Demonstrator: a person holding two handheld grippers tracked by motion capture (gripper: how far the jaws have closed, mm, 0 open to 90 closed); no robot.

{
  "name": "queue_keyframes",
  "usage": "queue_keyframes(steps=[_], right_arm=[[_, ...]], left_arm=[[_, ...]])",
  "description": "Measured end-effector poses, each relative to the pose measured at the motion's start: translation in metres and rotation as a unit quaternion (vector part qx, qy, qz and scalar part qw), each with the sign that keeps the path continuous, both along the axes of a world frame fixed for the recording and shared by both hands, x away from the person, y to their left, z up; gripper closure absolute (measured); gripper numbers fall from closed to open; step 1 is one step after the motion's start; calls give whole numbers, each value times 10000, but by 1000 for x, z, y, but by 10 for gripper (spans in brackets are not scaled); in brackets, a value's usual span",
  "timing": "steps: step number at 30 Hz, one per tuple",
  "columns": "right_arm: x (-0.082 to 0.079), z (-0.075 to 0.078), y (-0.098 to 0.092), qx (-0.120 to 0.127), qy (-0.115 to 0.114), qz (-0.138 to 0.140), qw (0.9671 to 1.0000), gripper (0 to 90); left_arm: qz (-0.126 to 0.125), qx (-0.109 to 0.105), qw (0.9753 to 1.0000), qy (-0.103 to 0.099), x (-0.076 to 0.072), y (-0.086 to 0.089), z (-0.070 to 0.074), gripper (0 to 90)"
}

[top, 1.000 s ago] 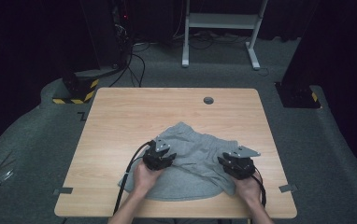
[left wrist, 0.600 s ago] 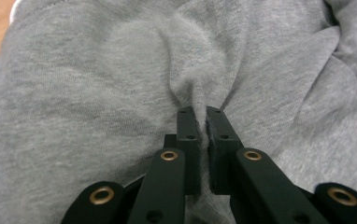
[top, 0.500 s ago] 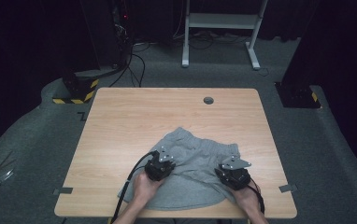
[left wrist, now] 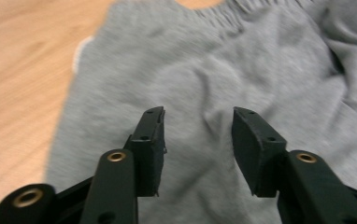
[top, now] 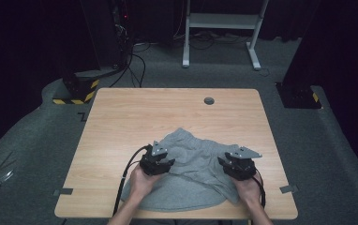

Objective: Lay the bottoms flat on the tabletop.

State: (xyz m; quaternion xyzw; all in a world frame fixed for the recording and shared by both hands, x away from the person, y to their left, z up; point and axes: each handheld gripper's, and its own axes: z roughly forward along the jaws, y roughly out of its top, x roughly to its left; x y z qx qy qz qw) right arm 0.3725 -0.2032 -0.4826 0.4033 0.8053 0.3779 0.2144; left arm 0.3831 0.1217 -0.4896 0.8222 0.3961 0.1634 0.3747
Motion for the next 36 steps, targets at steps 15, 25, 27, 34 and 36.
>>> queue_keyframes(steps=[15,25,27,34,36], right_arm=[[14,-11,-20,-227,644,-340,9971,545],[18,-9,-27,-116,653,-561,9962,499],[17,-12,-32,-4,693,-591,9958,500],[19,-6,-48,204,527,-941,9940,529],[27,-13,-46,-28,729,-969,9926,527]], left_arm=[[595,136,9981,115,31,10,-9,433],[628,239,9970,383,57,-2,-14,381],[625,259,9969,395,58,-3,-13,381],[658,186,9966,466,62,-2,-16,400],[641,210,9966,477,61,-3,-17,425]])
